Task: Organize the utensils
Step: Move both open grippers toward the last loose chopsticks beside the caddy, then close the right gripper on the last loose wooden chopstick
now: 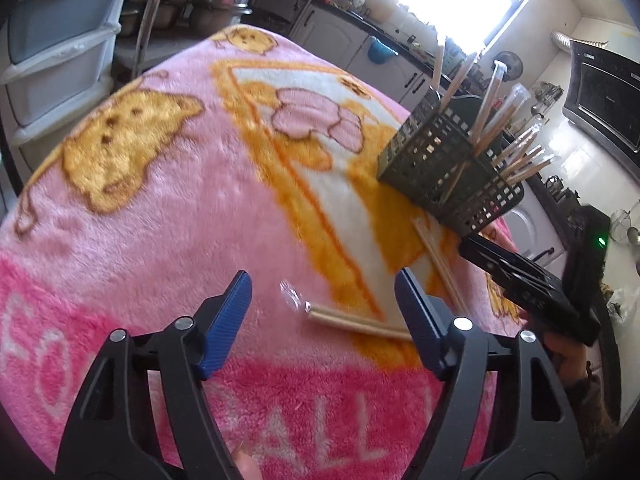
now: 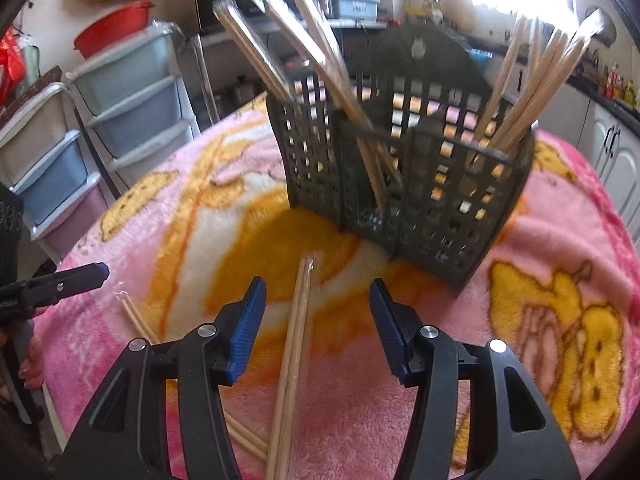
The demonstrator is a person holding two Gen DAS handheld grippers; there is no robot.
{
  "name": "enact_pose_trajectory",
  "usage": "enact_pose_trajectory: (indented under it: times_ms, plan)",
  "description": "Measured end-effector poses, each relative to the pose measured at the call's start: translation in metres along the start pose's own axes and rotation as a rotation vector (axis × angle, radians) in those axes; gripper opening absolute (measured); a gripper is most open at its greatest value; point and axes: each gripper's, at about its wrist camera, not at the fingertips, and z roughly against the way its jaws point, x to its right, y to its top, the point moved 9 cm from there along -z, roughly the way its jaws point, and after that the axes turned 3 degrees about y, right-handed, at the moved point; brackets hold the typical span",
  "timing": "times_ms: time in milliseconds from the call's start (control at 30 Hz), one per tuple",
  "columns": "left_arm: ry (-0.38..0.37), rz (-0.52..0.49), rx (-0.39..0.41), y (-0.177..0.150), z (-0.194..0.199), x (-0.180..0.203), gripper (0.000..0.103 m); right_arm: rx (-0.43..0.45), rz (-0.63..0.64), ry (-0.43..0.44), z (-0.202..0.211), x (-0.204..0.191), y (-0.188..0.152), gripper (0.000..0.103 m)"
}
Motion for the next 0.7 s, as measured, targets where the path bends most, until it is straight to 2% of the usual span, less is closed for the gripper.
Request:
enact_pose_trajectory:
  times_ms: [167, 267, 333, 400, 467, 600, 700]
  plan:
    - [-0.017, 0.014, -0.045, -0.012, -0.013, 0.001, 0.057, -0.080, 0.002, 0.021, -0.023, -0.005, 0.000, 0.050]
    - [-0.007, 0.007, -0.043, -0.013, -0.017, 0.001, 0.056, -0.121, 0.006, 0.022, -0.035, -0.006, 0.002, 0.048]
    - [-0.008, 0.011, -0.046, -0.012, -0.018, 0.001, 0.054, -0.138, 0.006, 0.022, -0.041, -0.006, 0.004, 0.042]
    - [0.000, 0.007, -0.048, -0.010, -0.021, 0.001, 0.047, -0.167, 0.002, 0.017, -0.049, -0.005, 0.004, 0.040]
    - [0.004, 0.009, -0.053, -0.010, -0.023, -0.001, 0.031, -0.176, -0.001, 0.010, -0.053, -0.005, 0.005, 0.039]
    - [-0.012, 0.012, -0.065, -0.011, -0.027, -0.003, 0.020, -0.191, -0.002, -0.001, -0.058, -0.005, 0.009, 0.036]
    - [-0.005, 0.020, -0.065, -0.010, -0.028, -0.009, 0.007, -0.197, 0.007, -0.017, -0.061, -0.006, 0.010, 0.033]
